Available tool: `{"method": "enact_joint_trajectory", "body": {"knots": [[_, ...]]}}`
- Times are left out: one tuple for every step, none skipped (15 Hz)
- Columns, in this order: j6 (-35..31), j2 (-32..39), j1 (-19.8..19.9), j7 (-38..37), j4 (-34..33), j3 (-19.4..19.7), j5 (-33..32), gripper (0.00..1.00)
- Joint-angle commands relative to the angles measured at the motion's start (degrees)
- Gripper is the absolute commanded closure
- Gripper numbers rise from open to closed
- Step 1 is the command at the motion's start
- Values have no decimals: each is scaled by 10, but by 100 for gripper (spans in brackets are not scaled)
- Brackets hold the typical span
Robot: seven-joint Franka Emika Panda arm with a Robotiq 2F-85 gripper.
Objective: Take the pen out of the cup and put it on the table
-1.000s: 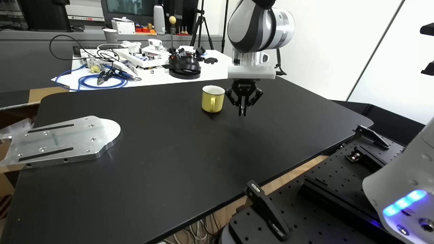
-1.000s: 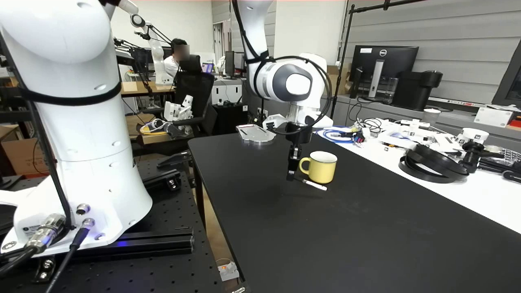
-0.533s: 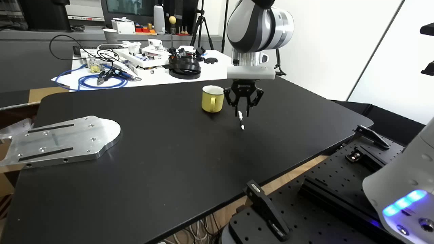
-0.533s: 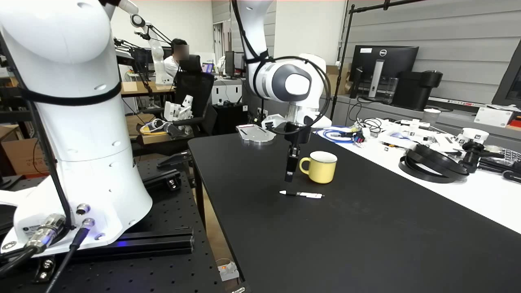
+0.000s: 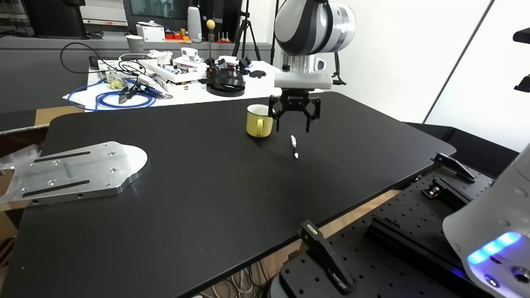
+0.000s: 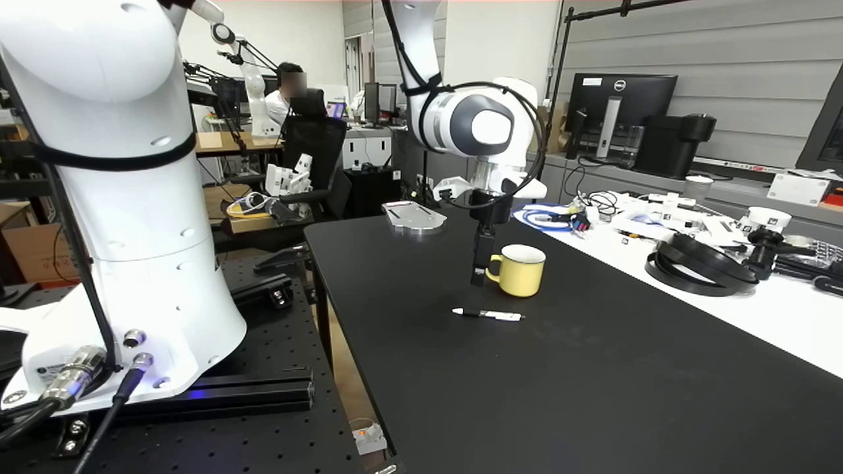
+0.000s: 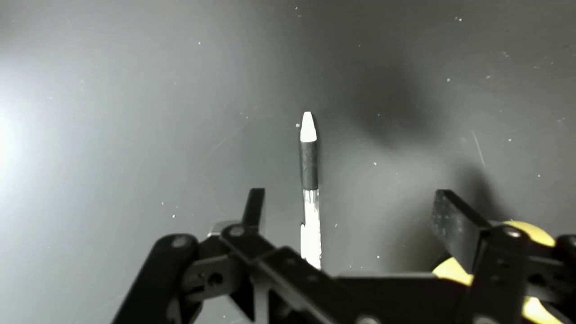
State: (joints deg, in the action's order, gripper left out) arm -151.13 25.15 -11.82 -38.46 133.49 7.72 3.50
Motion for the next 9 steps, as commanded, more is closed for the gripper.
{"method": "enact_joint_trajectory", "body": {"knots": [[35, -16, 20, 17, -10, -16, 10, 0], [14, -2, 11, 2, -7, -9, -3, 0], [18, -3, 13, 5, -9, -11, -3, 0], [20, -4, 15, 6, -10, -12, -2, 0], [20, -4, 15, 8, -10, -13, -2, 0], [21, -4, 16, 8, -10, -13, -2, 0], [22, -4, 16, 9, -10, -14, -2, 0], [22, -4, 16, 9, -10, -14, -2, 0], [22, -4, 16, 9, -10, -15, -2, 0]]}}
